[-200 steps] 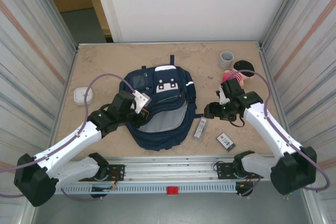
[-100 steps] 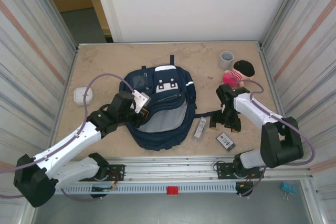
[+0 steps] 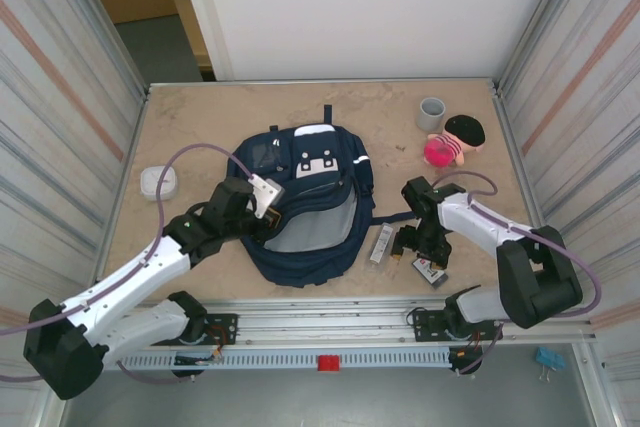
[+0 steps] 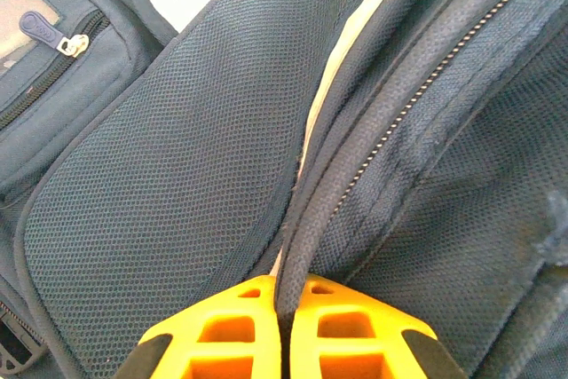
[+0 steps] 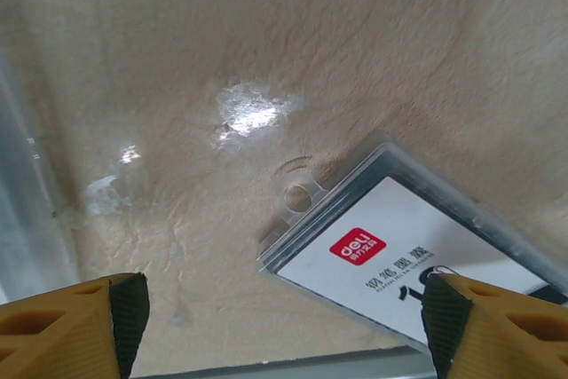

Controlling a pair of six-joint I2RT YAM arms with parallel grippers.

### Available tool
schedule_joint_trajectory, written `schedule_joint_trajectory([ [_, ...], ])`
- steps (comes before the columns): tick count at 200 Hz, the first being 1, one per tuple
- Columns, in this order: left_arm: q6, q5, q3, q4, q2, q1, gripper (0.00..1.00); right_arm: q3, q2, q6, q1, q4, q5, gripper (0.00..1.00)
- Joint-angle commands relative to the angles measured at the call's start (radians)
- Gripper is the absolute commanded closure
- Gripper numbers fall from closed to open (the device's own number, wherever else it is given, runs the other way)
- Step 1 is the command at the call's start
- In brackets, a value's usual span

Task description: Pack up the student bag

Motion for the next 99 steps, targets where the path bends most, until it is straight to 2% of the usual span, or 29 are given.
schedule_joint_trajectory([
  [1,-0.025,-0.056,-0.017,-0.016,-0.031,0.009,0.98,-0.043,-0.03,0.06,-0.022,0.11,-0.058,0.22],
  [72,-0.031,-0.057,-0.022,-0.024,-0.058,0.008,0.98,-0.01,-0.002,0.046,-0.086,0.359,-0.217,0.31],
  [99,-0.031,-0.066,-0.026,-0.022,-0.067,0.01,0.98,0.079,-0.009,-0.022,-0.099,0.312,-0.186,0.3],
])
